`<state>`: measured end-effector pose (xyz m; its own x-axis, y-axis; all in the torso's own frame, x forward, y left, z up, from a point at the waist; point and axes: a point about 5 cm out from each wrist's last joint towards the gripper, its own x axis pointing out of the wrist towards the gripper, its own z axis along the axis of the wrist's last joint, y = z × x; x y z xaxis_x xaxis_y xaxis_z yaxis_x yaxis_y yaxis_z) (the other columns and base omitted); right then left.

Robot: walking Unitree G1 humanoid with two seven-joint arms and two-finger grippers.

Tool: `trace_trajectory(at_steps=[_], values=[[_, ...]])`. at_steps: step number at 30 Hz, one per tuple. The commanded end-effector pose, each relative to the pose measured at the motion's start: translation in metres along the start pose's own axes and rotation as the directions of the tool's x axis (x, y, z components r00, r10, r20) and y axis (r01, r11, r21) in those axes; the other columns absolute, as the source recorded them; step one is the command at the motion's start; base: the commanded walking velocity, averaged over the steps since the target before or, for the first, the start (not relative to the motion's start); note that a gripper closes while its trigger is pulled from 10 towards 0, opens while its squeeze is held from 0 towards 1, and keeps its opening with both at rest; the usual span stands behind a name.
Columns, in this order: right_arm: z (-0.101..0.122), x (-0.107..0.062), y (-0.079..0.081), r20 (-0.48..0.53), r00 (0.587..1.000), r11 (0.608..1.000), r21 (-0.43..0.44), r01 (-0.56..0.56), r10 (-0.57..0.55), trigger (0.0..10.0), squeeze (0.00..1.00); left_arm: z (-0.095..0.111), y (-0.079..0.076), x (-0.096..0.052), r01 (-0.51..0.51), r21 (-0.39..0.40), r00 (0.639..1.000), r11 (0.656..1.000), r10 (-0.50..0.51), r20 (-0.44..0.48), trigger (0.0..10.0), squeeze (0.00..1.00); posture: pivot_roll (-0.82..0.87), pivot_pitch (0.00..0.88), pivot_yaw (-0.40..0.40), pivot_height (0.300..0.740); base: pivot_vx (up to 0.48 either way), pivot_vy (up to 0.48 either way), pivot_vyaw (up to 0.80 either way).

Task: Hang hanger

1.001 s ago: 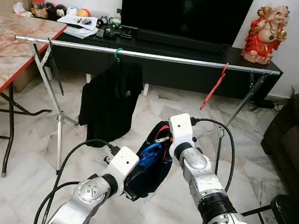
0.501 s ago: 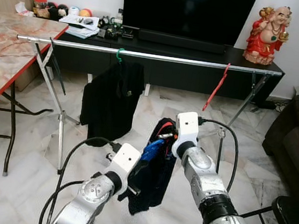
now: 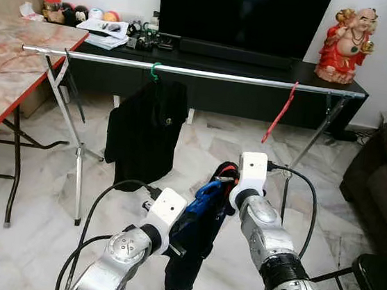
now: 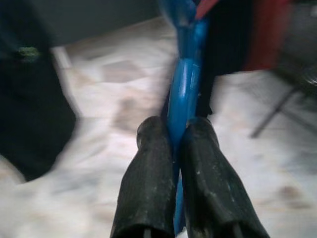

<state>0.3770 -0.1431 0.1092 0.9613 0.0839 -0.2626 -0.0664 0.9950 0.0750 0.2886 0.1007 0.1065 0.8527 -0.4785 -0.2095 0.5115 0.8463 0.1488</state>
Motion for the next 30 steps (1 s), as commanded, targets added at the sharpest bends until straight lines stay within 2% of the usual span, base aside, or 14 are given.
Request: trace_trajectory(at_steps=[1,2,5,9,11,12,13,14,16,22,25,27,29,30], values=[[0.002,0.0,-0.008,0.003,0.999,0.999,0.034,0.035,-0.035,10.0,0.0,0.0,-0.001,-0.003,0.021,0.004,1.0,1.0,-0.021,-0.003,10.0,0.0,0.21,0.0,-0.085,0.74,0.0,0.0,0.0],[0.002,0.0,-0.008,0.003,0.999,0.999,0.034,0.035,-0.035,10.0,0.0,0.0,-0.001,-0.003,0.021,0.004,1.0,1.0,-0.021,-0.003,10.0,0.0,0.21,0.0,-0.085,0.74,0.0,0.0,0.0],[0.01,0.001,-0.008,0.02,0.999,0.997,0.059,0.045,-0.046,10.0,0.0,-0.007,-0.013,-0.006,0.15,0.054,0.988,0.987,-0.147,-0.054,10.0,0.0,0.21,0.0,-0.087,0.74,0.0,0.0,0.0],[0.014,0.002,-0.003,0.038,0.999,0.999,0.049,0.006,-0.008,10.0,0.0,-0.008,-0.013,-0.007,0.135,0.058,0.99,0.989,-0.132,-0.053,10.0,0.0,0.21,0.0,-0.088,0.74,0.0,0.0,0.0],[0.013,0.002,0.008,0.043,0.997,0.997,0.029,-0.07,0.069,10.0,0.0,-0.007,-0.013,-0.006,0.135,0.032,0.99,0.99,-0.133,-0.042,10.0,0.0,0.21,0.0,-0.091,0.74,0.0,0.0,0.0],[0.013,0.002,0.008,0.043,0.997,0.997,0.029,-0.07,0.069,10.0,0.0,-0.007,-0.013,-0.006,0.135,0.032,0.99,0.99,-0.133,-0.042,10.0,0.0,0.21,0.0,-0.091,0.74,0.0,0.0,0.0],[0.009,0.002,0.019,0.038,0.989,0.989,0.005,-0.146,0.145,10.0,0.0,-0.006,-0.016,-0.006,0.168,0.023,0.985,0.986,-0.167,-0.038,10.0,0.0,0.21,0.0,-0.09,0.74,0.0,0.0,0.0],[0.008,0.001,0.022,0.035,0.986,0.986,-0.002,-0.165,0.165,10.0,0.0,-0.006,-0.017,-0.006,0.178,0.023,0.983,0.984,-0.177,-0.039,10.0,0.0,0.21,0.0,-0.09,0.74,0.0,0.0,0.0],[0.006,0.0,0.028,0.036,0.981,0.981,-0.01,-0.192,0.192,10.0,0.0,-0.003,-0.014,-0.005,0.137,0.004,0.991,0.991,-0.137,-0.015,10.0,0.0,0.21,0.0,-0.089,0.74,0.0,0.0,0.0],[0.008,-0.002,0.028,0.071,0.975,0.977,0.028,-0.212,0.21,10.0,0.0,0.005,-0.005,-0.002,0.06,-0.073,0.997,0.996,-0.056,0.046,10.0,0.0,0.21,0.0,-0.091,0.74,0.0,0.0,0.0],[0.01,-0.004,0.023,0.099,0.984,0.986,0.062,-0.155,0.148,10.0,0.0,0.006,0.004,0.0,-0.031,-0.092,0.999,0.995,0.035,0.039,10.0,0.0,0.2,0.0,-0.09,0.74,0.0,0.0,0.0],[0.01,-0.004,0.02,0.102,0.987,0.989,0.068,-0.131,0.124,10.0,0.0,0.006,0.006,0.001,-0.043,-0.092,0.998,0.995,0.046,0.032,10.0,0.0,0.2,0.0,-0.09,0.74,0.0,0.0,0.0],[0.009,-0.004,0.005,0.099,0.995,0.985,0.174,-0.013,-0.005,10.0,0.0,0.0,0.008,0.001,-0.066,-0.077,0.998,0.995,0.066,0.003,10.0,0.0,0.2,0.0,-0.09,0.74,0.0,0.0,0.0],[0.009,-0.004,0.005,0.099,0.995,0.985,0.174,-0.013,-0.005,10.0,0.0,0.0,0.008,0.001,-0.066,-0.077,0.998,0.995,0.066,0.003,10.0,0.0,0.2,0.0,-0.09,0.74,0.0,0.0,0.0]])
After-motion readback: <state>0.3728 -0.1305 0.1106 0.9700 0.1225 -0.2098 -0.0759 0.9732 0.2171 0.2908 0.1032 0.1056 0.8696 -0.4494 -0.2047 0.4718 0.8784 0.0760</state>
